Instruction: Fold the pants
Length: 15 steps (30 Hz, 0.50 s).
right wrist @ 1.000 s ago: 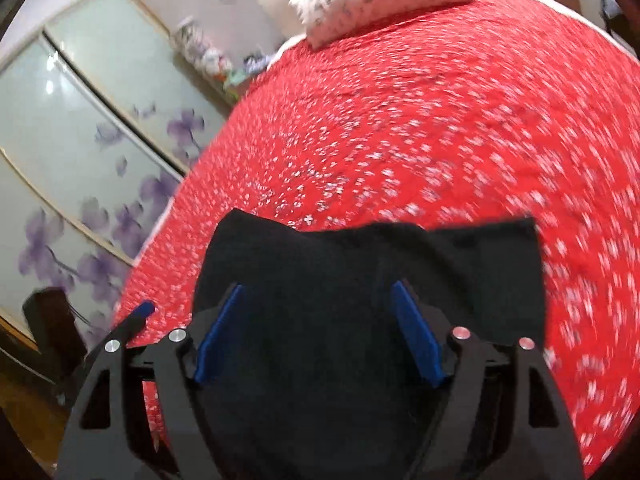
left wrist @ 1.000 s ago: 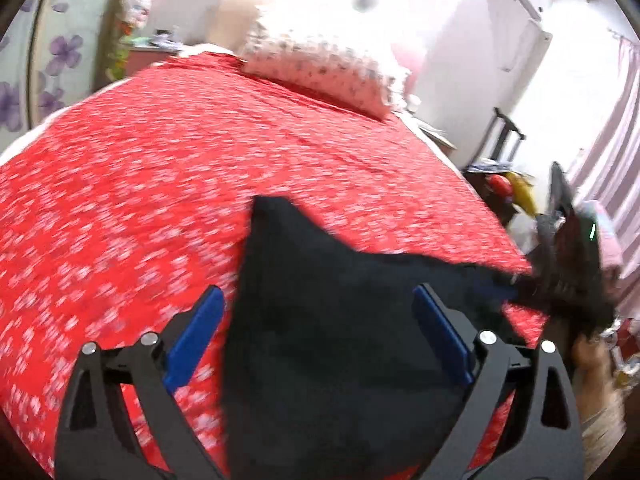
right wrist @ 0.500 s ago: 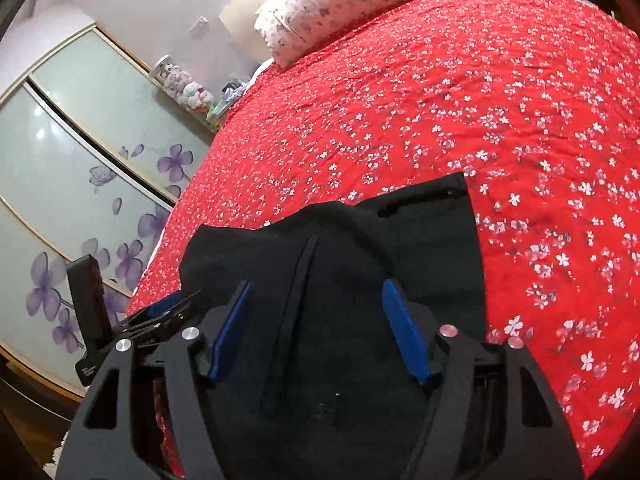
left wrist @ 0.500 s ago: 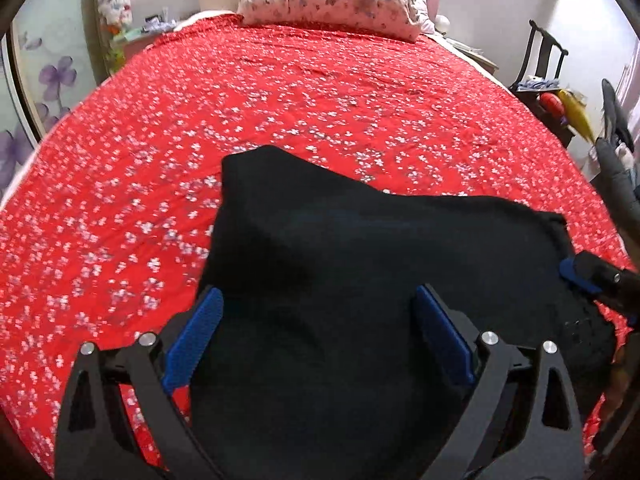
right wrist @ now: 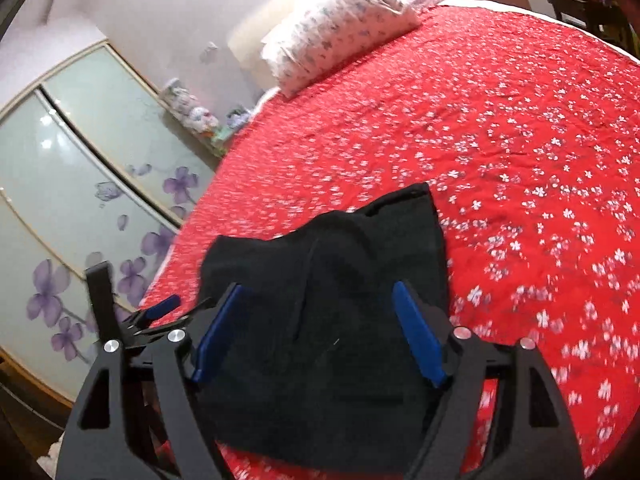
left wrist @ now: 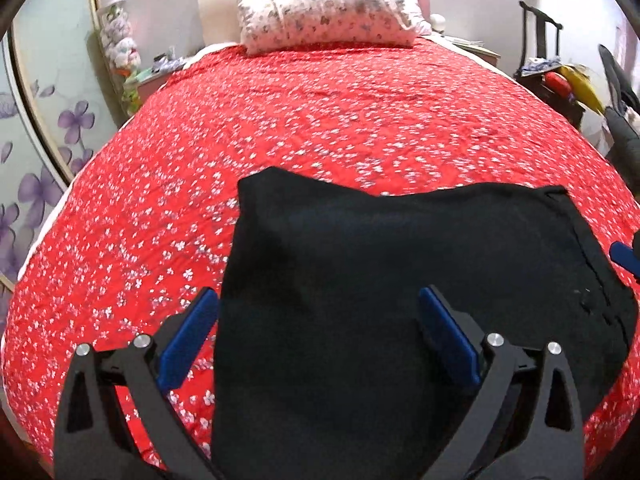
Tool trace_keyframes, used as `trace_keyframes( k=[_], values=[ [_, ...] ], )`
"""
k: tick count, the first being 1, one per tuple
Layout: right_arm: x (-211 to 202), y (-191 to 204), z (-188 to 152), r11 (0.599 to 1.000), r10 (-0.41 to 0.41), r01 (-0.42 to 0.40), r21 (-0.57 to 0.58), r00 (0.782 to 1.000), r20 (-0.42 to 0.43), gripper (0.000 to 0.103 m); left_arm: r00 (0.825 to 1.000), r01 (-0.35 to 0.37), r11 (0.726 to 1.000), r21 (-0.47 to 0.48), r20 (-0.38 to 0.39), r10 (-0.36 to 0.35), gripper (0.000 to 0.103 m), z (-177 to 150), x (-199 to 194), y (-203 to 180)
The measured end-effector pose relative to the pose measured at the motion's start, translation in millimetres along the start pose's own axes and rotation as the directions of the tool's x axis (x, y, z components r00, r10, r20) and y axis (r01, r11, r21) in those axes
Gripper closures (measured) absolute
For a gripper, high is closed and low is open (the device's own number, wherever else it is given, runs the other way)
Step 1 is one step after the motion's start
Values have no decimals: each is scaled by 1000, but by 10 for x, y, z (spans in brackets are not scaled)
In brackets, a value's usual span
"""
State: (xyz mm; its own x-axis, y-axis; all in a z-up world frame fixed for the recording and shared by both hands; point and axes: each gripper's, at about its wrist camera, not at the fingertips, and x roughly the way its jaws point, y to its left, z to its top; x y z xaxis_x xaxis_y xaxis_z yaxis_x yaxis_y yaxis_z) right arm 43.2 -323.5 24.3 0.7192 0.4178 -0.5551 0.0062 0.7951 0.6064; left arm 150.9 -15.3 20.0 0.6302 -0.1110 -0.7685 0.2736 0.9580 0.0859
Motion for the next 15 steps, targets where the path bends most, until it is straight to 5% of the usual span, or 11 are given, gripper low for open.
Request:
trace_keyframes(
  k=[8, 11, 15],
  values=[
    [-77, -70, -310, 994, 110, -108, 33, 993, -40, 21, 999, 15, 998, 54, -39, -13, 2, -200, -1, -203],
    [-42, -194, -374, 988, 142, -141, 62, 990, -18, 21, 994, 59, 998, -7, -94, -59, 2, -316, 172, -119],
    [-123, -165, -380, 983, 171, -170, 66, 985, -11, 20, 992, 96, 994, -53, -75, -99, 2, -393, 133, -18]
  ],
)
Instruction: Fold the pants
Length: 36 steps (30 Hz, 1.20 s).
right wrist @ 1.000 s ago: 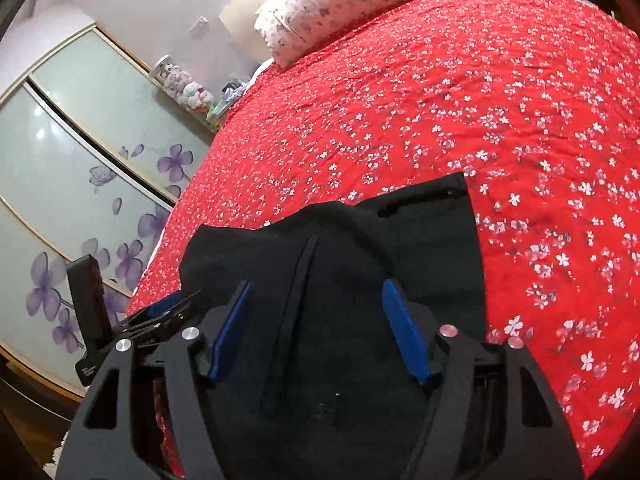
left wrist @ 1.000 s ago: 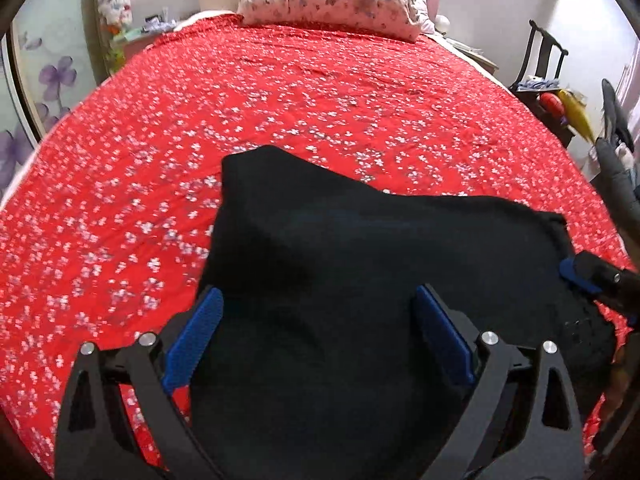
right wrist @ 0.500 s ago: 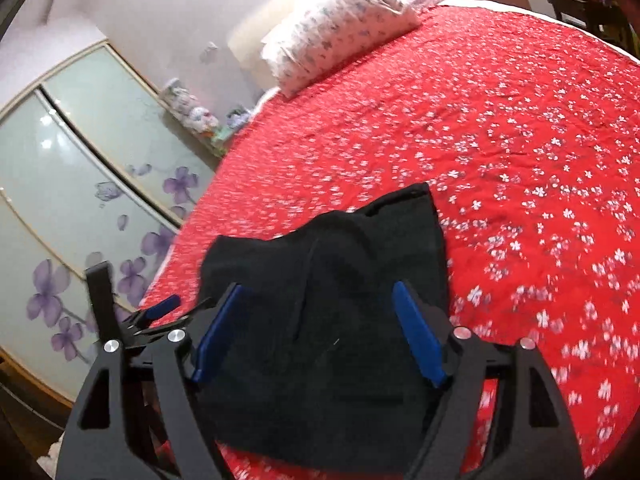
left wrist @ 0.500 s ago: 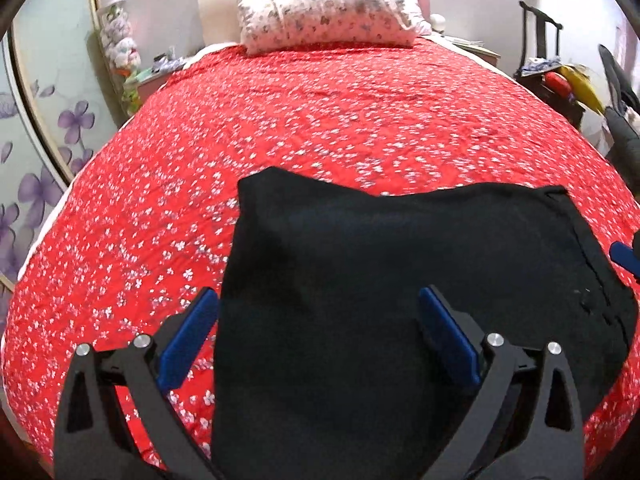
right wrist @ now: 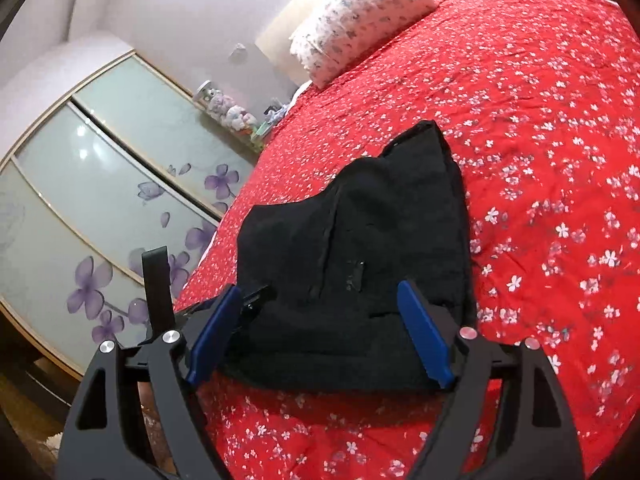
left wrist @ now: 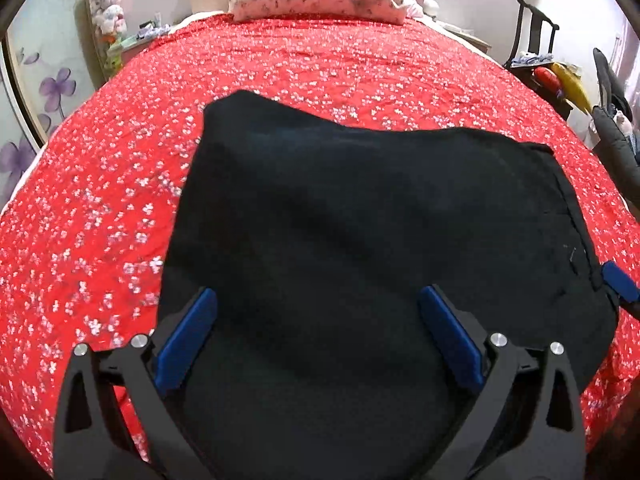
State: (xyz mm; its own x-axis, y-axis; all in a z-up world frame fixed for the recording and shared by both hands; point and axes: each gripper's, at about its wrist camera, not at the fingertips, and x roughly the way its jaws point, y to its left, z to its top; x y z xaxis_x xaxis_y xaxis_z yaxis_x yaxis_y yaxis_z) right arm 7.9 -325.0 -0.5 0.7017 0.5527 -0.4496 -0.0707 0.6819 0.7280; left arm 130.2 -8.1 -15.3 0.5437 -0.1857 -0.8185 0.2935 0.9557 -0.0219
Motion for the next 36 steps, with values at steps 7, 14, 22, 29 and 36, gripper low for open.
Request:
trace_keyframes(
  k=[7, 14, 22, 29, 36],
  values=[
    [-121, -130, -132, 998, 14, -12, 57, 999, -39, 13, 997, 71, 997, 30, 3, -71, 2, -217, -198, 74],
    [-400, -128, 119, 997, -20, 17, 75, 999, 40, 9, 986, 163, 987, 0, 23, -163, 2, -223, -330, 282],
    [-294, -456, 462, 961, -157, 147, 232, 987, 27, 1, 990, 143, 960, -242, 32, -140, 2, -63, -458, 1075],
    [103, -653, 502, 958, -115, 136, 251, 988, -99, 1, 987, 163, 958, -236, 29, -161, 2, -16, -340, 1183],
    [316, -572, 494, 983, -63, 88, 161, 986, -152, 1, 981, 194, 957, -218, 18, -194, 2, -53, -201, 1110]
  ],
)
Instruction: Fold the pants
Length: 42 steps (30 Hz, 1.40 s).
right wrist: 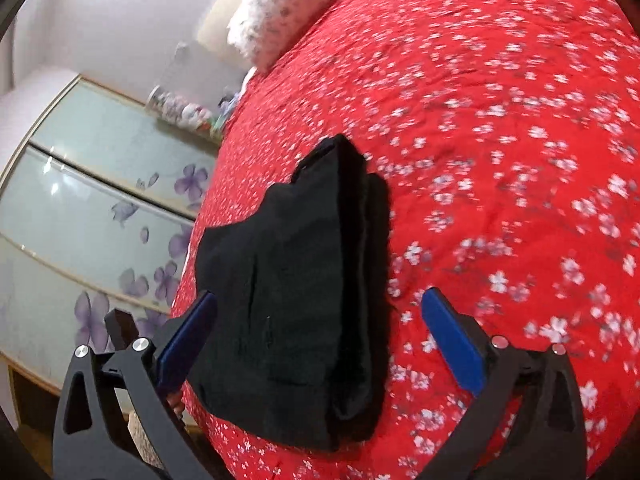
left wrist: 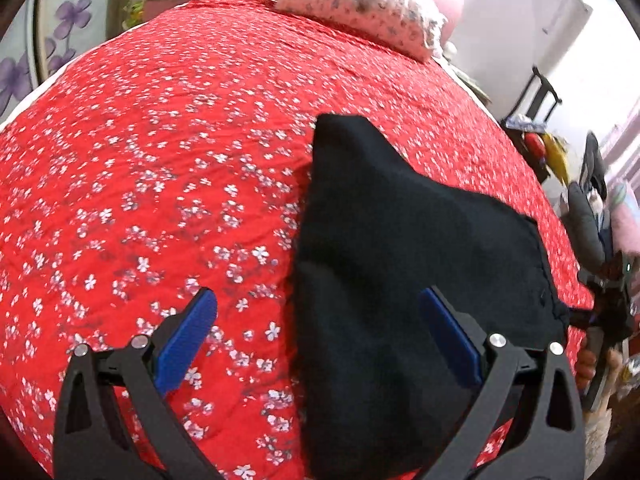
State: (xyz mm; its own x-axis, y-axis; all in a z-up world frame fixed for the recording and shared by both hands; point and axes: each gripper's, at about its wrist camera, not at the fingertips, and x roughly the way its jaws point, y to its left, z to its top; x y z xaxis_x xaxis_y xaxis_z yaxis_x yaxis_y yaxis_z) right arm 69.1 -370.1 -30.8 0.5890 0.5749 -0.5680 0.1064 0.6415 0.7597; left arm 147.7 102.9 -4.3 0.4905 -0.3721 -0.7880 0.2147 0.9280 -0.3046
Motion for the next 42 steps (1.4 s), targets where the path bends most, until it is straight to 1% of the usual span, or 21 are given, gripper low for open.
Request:
trace_keyframes(
  k=[4, 7, 9, 11, 12, 17, 19, 21, 22, 23, 24, 25, 26, 27, 30, 33, 36, 38, 40, 42],
  values=[
    [157, 43, 23, 999, -13, 11, -31, 998, -56, 1, 999, 10, 1000, 19, -34, -10, 2, -1, 63, -50],
    [292, 119, 21, 998, 7, -13, -63, 995, -100, 3, 999, 22, 1000, 14, -37, -22, 2, 2, 84, -44],
    [385, 146, 30, 996, -5, -7, -86, 991, -135, 4, 999, 21, 1000, 14, -44, -20, 2, 1, 105, -40],
    [456, 149, 60, 996, -28, 15, -91, 989, -143, 4, 999, 21, 1000, 11, -50, -20, 2, 2, 121, -26],
    [487, 152, 82, 996, -26, 14, -85, 989, -143, 4, 998, 21, 1000, 8, -52, -21, 2, 1, 126, -19],
    [592, 146, 173, 997, 30, -40, -64, 988, -152, 4, 996, 34, 999, -18, -83, -36, 2, -2, 169, 28],
    [584, 126, 185, 995, 85, -92, -42, 986, -145, 10, 994, 42, 999, -31, -101, -45, 2, -1, 190, 52],
    [516, 27, 207, 990, 142, -144, -5, 981, -130, 18, 991, 55, 998, -41, -117, -60, 2, 0, 209, 74],
    [496, -7, 209, 986, 165, -164, 11, 979, -124, 21, 990, 57, 997, -48, -128, -63, 2, 1, 224, 86],
    [486, -58, 216, 985, 174, -172, 29, 977, -120, 27, 989, 59, 997, -52, -136, -66, 2, 1, 235, 98],
    [493, -89, 225, 987, 159, -156, 33, 980, -122, 37, 987, 63, 996, -58, -141, -70, 2, -3, 245, 110],
    [505, -113, 230, 990, 143, -140, 33, 982, -121, 41, 987, 65, 996, -60, -141, -72, 2, 1, 247, 111],
    [525, -140, 228, 992, 127, -124, 35, 985, -118, 50, 987, 63, 996, -61, -142, -71, 2, -2, 253, 118],
    [523, -151, 227, 992, 128, -125, 34, 985, -115, 54, 987, 64, 996, -64, -141, -72, 2, -1, 254, 124],
    [492, -82, 212, 992, 127, -126, 15, 987, -100, 59, 988, 66, 995, -77, -136, -76, 2, 6, 245, 149],
    [446, 61, 213, 993, 109, -111, -30, 991, -79, 60, 989, 61, 995, -81, -133, -71, 2, 20, 231, 167],
    [416, 324, 186, 988, 85, -91, -122, 995, -54, 60, 990, 59, 995, -86, -127, -69, 2, 35, 217, 185],
    [409, 458, 172, 982, 84, -91, -166, 995, -47, 60, 990, 59, 994, -92, -122, -70, 2, 50, 211, 208],
    [428, 446, 181, 982, 66, -74, -173, 997, -50, 60, 990, 61, 993, -99, -120, -72, 2, 59, 211, 212],
    [456, 345, 196, 988, 48, -57, -141, 997, -64, 60, 990, 62, 993, -101, -122, -74, 2, 67, 216, 215]
  ],
)
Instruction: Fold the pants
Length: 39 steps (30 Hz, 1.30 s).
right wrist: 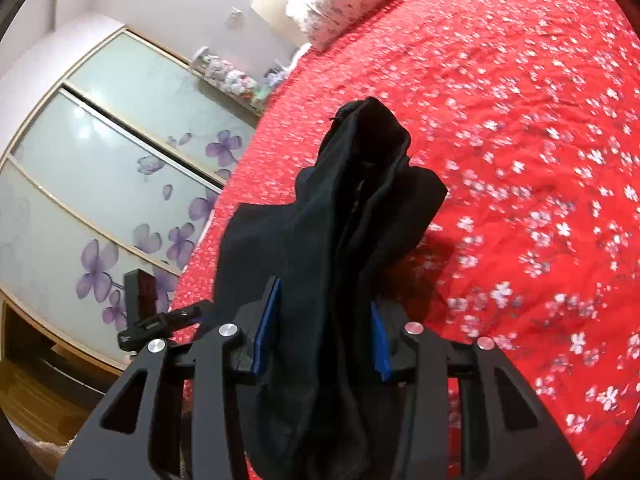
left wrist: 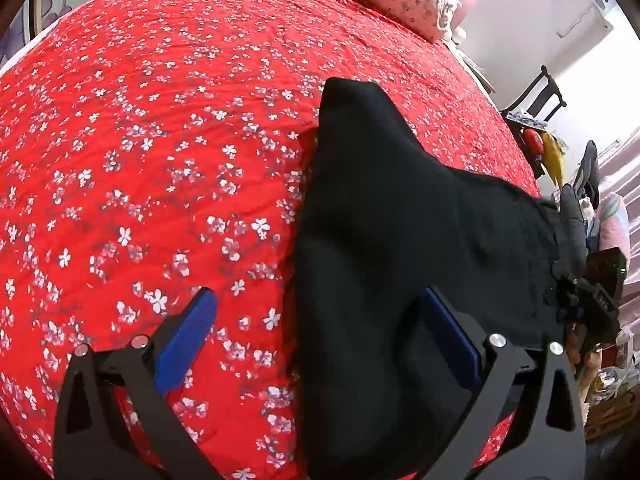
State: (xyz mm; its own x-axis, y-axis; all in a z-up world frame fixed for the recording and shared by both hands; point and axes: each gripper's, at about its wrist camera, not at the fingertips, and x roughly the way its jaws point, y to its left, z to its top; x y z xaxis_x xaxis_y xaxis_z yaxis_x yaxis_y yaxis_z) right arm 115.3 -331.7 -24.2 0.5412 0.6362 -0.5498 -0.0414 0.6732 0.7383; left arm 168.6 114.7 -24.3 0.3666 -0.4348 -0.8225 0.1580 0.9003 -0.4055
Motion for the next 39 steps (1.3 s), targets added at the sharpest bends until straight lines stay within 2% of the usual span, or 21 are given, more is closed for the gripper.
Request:
trace_keyframes(
  k=[4, 7, 9, 12, 15, 19, 23, 26, 30, 34, 36, 39],
  values=[
    [12, -170, -44, 998, -2, 3, 56, 1000, -27, 58, 1000, -6, 1000, 18, -8, 6, 2, 39, 2, -21],
    [42, -258, -69, 996, -15, 19, 82, 999, -45, 51, 1000, -16, 999, 46, -14, 16, 2, 94, -11, -66],
    [23, -292, -93, 996, 18, -16, 93, 1000, -24, 60, 1000, -12, 998, 65, -19, 14, 2, 141, -23, -106],
    [-47, -276, -111, 991, 87, -88, 104, 996, 11, 68, 999, 10, 997, 76, -46, -7, 2, 263, -7, -127],
    [-79, -226, -96, 982, 154, -157, 105, 987, 37, 69, 997, 24, 997, 69, -75, -19, 2, 366, 33, -147],
    [-75, -218, -68, 982, 157, -160, 100, 987, 39, 69, 991, 56, 995, 84, -126, -45, 4, 445, 143, -221],
    [-87, -224, -69, 982, 164, -167, 89, 986, 38, 69, 977, 65, 995, 73, -209, -48, 17, 473, 362, -263],
    [-80, -242, -74, 981, 168, -171, 95, 985, 37, 69, 972, 85, 995, 46, -222, -73, 18, 486, 429, -238],
    [-73, -265, -74, 980, 171, -174, 98, 985, 38, 69, 960, 175, 984, -16, -220, -174, 31, 513, 466, -173],
    [-65, -323, -92, 975, 182, -186, 118, 982, 45, 69, 950, 245, 967, -73, -182, -255, 41, 494, 439, -80],
    [-70, -333, -98, 974, 184, -189, 126, 982, 48, 69, 946, 269, 960, -83, -164, -279, 52, 483, 399, -65],
    [-75, -338, -103, 973, 184, -189, 131, 982, 51, 69, 950, 270, 960, -72, -144, -278, 58, 453, 354, -100]
  ],
)
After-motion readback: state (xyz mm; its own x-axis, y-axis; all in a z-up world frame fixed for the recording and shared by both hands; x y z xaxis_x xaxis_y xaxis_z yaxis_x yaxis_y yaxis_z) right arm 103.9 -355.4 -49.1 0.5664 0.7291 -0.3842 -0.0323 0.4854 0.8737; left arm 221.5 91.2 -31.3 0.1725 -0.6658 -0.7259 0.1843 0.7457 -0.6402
